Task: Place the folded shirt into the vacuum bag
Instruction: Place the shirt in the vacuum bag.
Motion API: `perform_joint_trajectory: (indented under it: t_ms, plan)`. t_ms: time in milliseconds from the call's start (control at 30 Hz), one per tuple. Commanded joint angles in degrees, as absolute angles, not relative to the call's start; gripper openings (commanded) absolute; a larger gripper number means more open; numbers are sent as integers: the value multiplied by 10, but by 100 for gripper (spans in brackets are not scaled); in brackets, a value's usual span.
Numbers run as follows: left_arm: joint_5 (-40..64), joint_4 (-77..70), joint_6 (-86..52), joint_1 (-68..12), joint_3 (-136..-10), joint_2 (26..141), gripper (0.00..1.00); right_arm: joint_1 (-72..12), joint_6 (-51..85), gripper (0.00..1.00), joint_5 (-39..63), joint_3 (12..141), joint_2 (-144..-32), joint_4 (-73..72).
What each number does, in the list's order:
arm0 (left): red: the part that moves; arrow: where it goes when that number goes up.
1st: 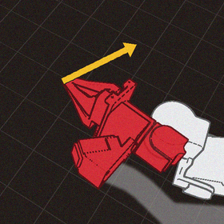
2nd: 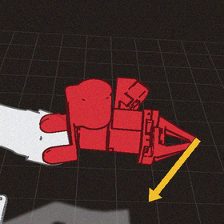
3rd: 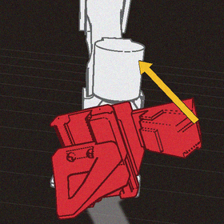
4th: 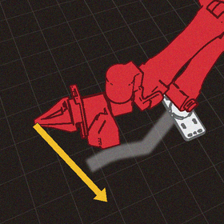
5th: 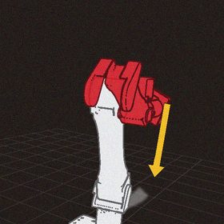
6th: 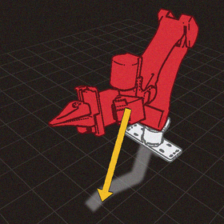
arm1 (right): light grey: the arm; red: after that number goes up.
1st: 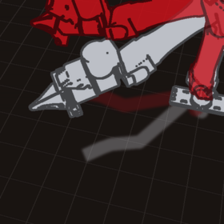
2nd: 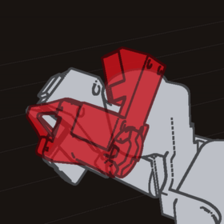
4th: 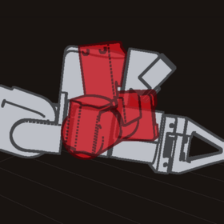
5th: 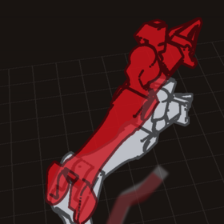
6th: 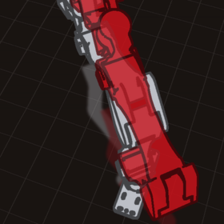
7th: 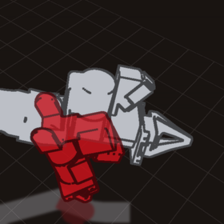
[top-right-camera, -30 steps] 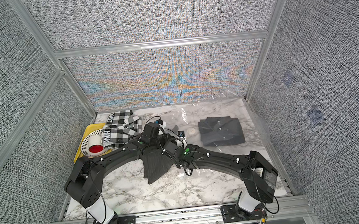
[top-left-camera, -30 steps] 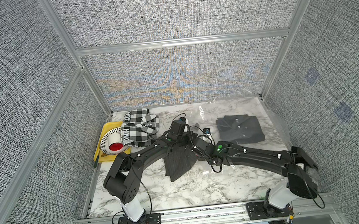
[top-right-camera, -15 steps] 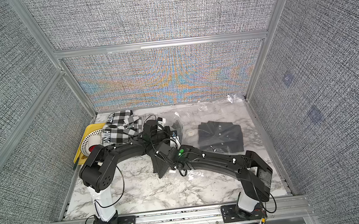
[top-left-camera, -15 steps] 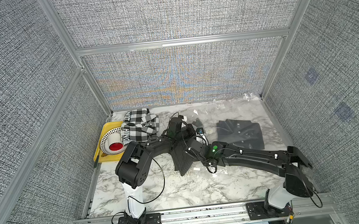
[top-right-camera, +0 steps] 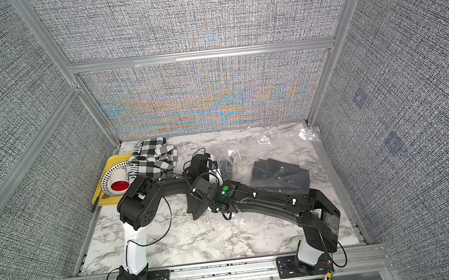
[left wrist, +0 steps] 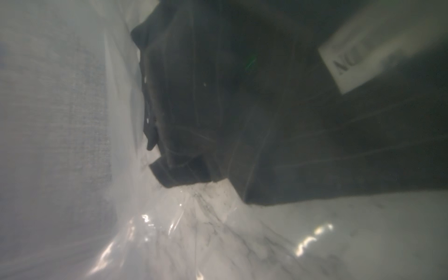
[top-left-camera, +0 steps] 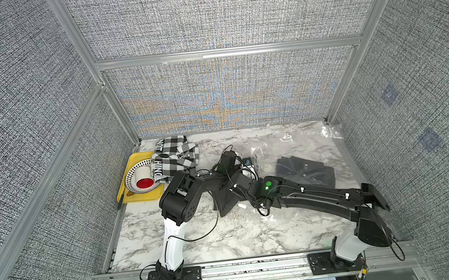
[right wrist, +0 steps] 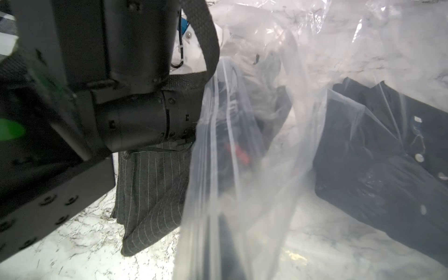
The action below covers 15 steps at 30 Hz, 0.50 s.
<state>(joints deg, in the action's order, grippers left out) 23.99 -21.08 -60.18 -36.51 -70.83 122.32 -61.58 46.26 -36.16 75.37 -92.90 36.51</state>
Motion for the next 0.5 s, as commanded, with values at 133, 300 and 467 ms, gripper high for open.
perform_joint_trajectory:
  t_ms: [133,300,467]
  plan:
    - [293,-251,-665,-365,-715,1206,0,-607,470,0,-371,725,-940,354]
    - [332,-242,-680,-365,-704,1159,0,-587,444,0,-369,690,-930,320]
    - [375,-319,-729,-365,-675,1149,0,-578,358,0,-381,694,-922,296]
